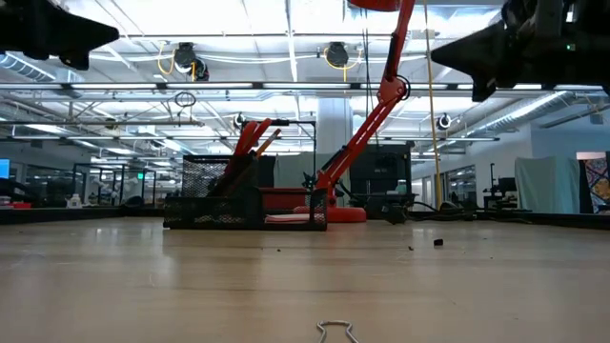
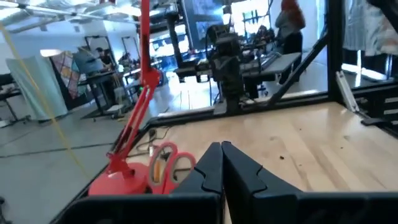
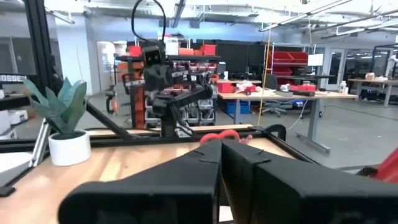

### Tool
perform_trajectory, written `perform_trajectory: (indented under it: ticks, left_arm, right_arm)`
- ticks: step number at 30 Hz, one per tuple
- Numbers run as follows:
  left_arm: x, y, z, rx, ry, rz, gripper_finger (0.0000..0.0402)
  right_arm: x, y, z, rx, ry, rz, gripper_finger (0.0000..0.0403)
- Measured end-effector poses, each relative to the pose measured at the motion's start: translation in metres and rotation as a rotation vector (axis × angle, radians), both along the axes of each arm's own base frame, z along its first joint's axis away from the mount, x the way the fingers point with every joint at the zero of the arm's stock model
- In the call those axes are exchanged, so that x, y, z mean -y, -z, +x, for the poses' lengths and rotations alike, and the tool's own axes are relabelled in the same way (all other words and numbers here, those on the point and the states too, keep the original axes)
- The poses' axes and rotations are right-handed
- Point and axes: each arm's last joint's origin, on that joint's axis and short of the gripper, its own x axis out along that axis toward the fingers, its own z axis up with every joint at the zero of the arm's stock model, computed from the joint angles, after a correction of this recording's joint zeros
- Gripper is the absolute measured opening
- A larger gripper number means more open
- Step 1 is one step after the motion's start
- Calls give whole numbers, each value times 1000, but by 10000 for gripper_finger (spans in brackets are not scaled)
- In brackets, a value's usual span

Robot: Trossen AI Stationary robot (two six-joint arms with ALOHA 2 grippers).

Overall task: Pick and place office supplies into organizer
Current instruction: Return to Home Position

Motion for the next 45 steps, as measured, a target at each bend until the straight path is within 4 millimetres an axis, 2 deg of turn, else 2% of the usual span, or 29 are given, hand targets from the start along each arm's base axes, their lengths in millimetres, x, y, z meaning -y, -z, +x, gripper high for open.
perform_trajectory:
  ticks: [7, 15, 18, 22, 29, 36, 45]
  left_arm:
    - [-1, -8, -3, 74, 228, 117, 2]
    - [-16, 0, 8, -11, 63, 80, 1]
    - [-22, 3, 10, -42, 26, 28, 2]
    - [-27, 8, 11, -53, -27, -54, 1]
    - [-27, 40, 17, 11, 14, -67, 1]
    - [-30, 34, 16, 3, -7, -16, 1]
    - [-31, 33, 14, -55, -13, -2, 1]
  right_arm:
    - [14, 4, -2, 2, -13, 14, 0]
    - [47, 1, 1, 19, -66, 128, 0]
    - [53, 1, 0, 19, -107, 145, 0]
    - [54, 0, -1, 22, -118, 145, 0]
    - [50, -3, -3, 44, -110, 104, 0]
    - [46, -10, -21, 122, -130, 77, 0]
    - [45, -1, -35, 6, -68, 114, 0]
